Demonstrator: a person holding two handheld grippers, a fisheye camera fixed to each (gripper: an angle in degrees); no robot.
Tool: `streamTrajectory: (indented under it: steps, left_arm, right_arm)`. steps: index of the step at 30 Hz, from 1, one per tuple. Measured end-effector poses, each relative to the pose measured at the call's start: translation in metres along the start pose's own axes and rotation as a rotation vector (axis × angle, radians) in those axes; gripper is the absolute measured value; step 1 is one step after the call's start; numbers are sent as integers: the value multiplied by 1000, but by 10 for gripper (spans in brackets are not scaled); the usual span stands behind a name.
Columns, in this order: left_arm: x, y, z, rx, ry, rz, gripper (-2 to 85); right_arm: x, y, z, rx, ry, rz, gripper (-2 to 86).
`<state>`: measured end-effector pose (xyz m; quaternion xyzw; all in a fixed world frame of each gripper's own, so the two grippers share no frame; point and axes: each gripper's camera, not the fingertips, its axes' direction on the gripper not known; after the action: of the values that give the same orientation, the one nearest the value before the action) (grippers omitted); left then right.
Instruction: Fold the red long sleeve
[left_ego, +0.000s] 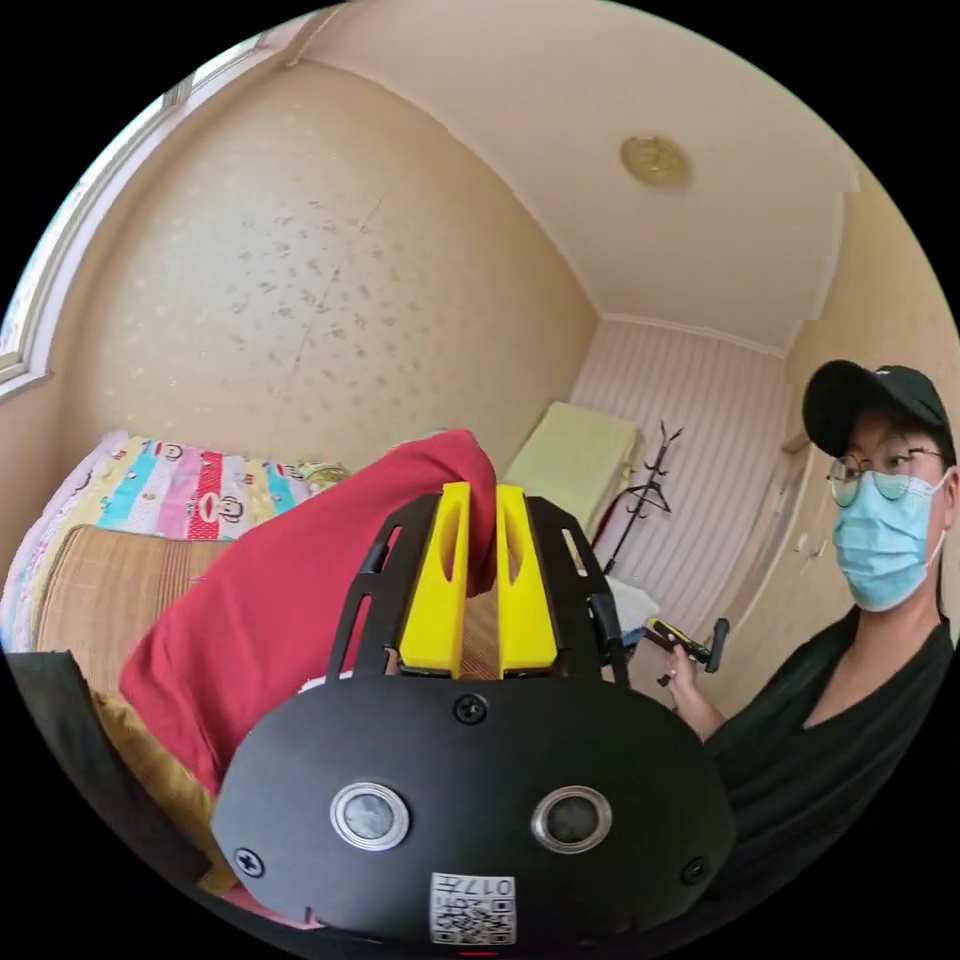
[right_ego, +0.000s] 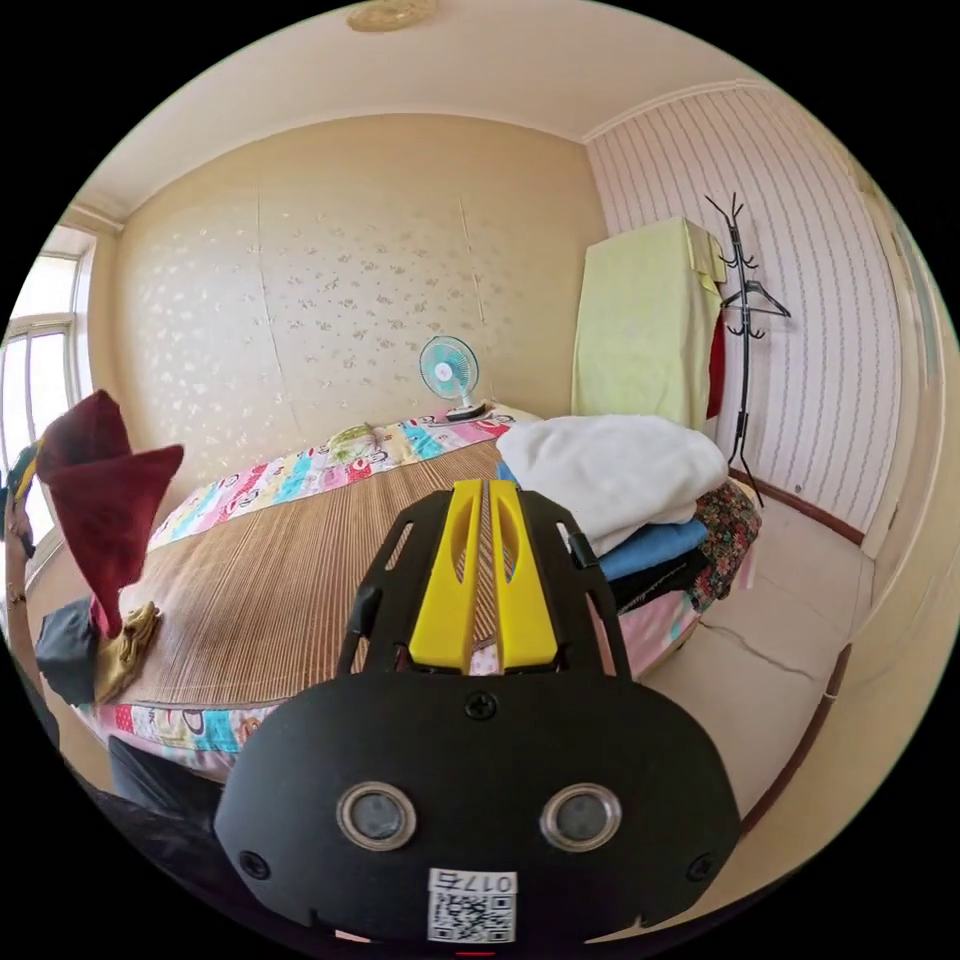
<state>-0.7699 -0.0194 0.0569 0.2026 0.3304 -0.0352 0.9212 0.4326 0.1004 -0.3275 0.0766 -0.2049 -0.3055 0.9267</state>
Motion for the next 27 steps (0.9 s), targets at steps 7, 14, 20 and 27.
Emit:
streamTrajectory:
  steps: [7, 14, 20, 27]
  left_arm:
    - [-51, 110, 40, -379, -157, -277, 29]
    - [-77, 209, 86, -662, -216, -474, 100]
    - [21, 202, 241, -940, 77, -74, 140]
    - [58, 289, 349, -1214, -210, 149, 83]
  right_arm:
    - [-34, 62, 50, -140, -292, -132, 31]
    - [-69, 125, 126, -375, -496, -176, 61]
    - [-65, 174, 141, -439, -602, -107, 68]
    - [-21, 225, 134, -476, -615, -8, 76]
